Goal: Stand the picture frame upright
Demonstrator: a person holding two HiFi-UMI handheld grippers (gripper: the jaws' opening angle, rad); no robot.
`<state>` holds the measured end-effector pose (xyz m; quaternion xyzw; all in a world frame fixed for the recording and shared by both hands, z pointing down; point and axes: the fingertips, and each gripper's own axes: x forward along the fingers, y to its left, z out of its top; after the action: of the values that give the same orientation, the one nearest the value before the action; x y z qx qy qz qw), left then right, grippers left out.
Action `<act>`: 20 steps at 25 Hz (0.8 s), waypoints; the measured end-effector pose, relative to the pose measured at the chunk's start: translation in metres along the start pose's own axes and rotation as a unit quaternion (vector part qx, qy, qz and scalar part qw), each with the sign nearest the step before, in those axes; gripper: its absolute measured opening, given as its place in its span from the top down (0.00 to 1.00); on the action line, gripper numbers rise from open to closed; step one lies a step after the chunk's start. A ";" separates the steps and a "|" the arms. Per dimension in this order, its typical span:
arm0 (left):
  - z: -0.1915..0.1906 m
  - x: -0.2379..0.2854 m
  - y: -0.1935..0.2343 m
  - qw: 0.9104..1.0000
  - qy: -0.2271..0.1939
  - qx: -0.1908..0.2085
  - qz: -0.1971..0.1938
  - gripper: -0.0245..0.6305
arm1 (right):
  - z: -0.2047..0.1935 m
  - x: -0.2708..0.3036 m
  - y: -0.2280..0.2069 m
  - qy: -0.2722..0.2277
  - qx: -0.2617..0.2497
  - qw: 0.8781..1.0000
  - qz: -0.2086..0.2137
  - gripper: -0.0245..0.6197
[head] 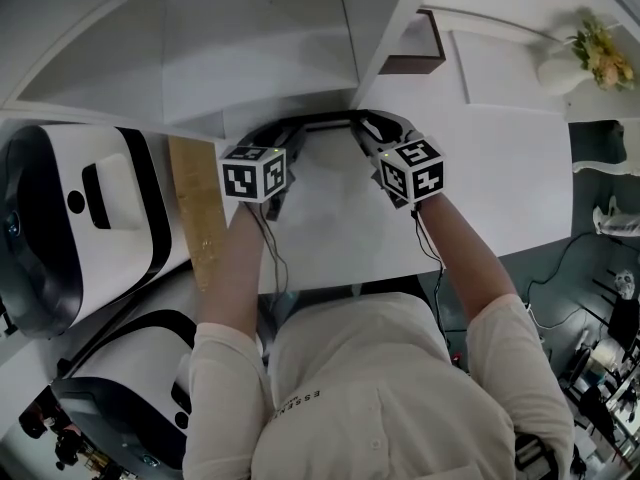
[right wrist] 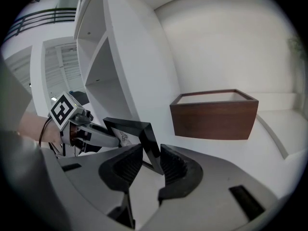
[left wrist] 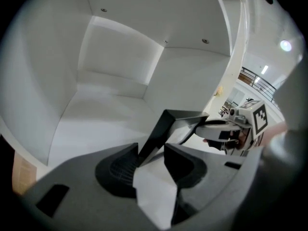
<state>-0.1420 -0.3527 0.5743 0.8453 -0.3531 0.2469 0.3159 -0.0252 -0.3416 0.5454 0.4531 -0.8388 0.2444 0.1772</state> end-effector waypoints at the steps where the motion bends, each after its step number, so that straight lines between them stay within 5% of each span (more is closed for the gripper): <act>1: -0.001 -0.001 0.001 1.000 -0.001 -0.004 0.001 0.73 | 0.000 0.000 0.000 0.000 0.002 1.000 0.000 0.78; 20: -0.011 -0.022 -0.005 0.999 -0.030 -0.040 -0.003 0.59 | -0.010 -0.013 0.000 0.009 0.027 0.999 -0.027 0.67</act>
<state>-0.1544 -0.3330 0.5660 0.8398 -0.3697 0.2066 0.3396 -0.0180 -0.3276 0.5466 0.4776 -0.8179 0.2662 0.1790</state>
